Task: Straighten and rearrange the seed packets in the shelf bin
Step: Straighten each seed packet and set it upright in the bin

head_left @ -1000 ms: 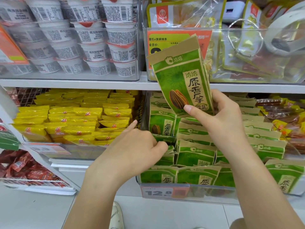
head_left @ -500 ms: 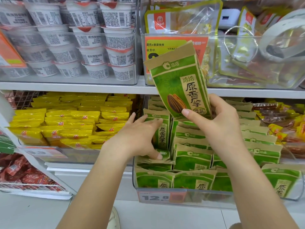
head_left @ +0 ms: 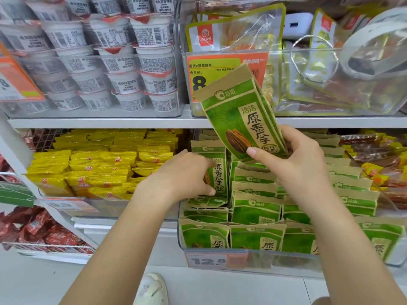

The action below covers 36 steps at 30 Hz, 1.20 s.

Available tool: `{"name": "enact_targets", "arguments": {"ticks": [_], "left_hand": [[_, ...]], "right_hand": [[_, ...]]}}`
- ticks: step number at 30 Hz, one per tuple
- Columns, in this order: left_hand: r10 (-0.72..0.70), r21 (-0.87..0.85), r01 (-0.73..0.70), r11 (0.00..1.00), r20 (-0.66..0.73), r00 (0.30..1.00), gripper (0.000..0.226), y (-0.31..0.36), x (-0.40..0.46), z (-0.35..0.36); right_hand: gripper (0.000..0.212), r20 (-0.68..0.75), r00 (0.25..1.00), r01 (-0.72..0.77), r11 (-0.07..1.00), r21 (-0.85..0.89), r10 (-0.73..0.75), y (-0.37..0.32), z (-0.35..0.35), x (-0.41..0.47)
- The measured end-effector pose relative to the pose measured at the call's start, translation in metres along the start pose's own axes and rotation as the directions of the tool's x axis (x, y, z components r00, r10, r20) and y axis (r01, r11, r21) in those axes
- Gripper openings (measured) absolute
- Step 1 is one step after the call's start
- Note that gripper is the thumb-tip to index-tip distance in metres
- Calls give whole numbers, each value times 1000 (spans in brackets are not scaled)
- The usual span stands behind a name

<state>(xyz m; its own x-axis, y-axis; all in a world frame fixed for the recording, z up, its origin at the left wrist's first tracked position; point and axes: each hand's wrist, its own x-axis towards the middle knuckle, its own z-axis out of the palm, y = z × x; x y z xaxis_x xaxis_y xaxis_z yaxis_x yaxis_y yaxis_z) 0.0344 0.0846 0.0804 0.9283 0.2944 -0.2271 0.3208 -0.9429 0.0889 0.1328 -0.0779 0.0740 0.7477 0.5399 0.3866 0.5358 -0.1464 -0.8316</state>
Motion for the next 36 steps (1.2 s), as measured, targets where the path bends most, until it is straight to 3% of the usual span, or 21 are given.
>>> {"name": "enact_targets", "arguments": {"ticks": [4,7,9,11,13,16,20,27,32,36], "left_hand": [[-5,-52,2,999,-75,997,68,-4,-4,4],[-57,-278,-27,960,-290,955,54,-13,-10,13],[-81,-588,-153,794,-352,932,48,-16,-17,19],[-65,-832,-253,494,-326,943,48,-12,-28,23],[-95,-920,-290,264,-324,941,46,-7,-35,29],[-178,-948,-303,97,-316,932,39,-2,-41,33],[-196,-946,-319,58,-324,925,35,-7,-48,33],[-188,-947,-321,8,-316,930,39,-16,-52,37],[-197,-940,-341,-16,-331,923,33,-15,-52,36],[-312,-905,-426,2,-406,859,42,-8,-49,35]], "right_hand": [[24,13,1000,-26,1000,-1,26,2,-3,0],[24,69,995,-67,998,16,66,4,-3,0],[26,147,985,-109,989,96,94,2,-1,-1],[34,236,966,-150,969,198,101,-1,3,-3],[44,312,944,-179,959,221,105,-4,9,-5],[49,388,917,-194,953,232,92,-8,17,-8],[40,384,914,-275,894,353,129,-15,24,-11],[39,309,941,-237,923,303,140,-17,31,-15],[34,305,943,-248,890,383,131,-21,31,-14],[36,322,941,-246,860,447,102,-20,29,-13]]}}
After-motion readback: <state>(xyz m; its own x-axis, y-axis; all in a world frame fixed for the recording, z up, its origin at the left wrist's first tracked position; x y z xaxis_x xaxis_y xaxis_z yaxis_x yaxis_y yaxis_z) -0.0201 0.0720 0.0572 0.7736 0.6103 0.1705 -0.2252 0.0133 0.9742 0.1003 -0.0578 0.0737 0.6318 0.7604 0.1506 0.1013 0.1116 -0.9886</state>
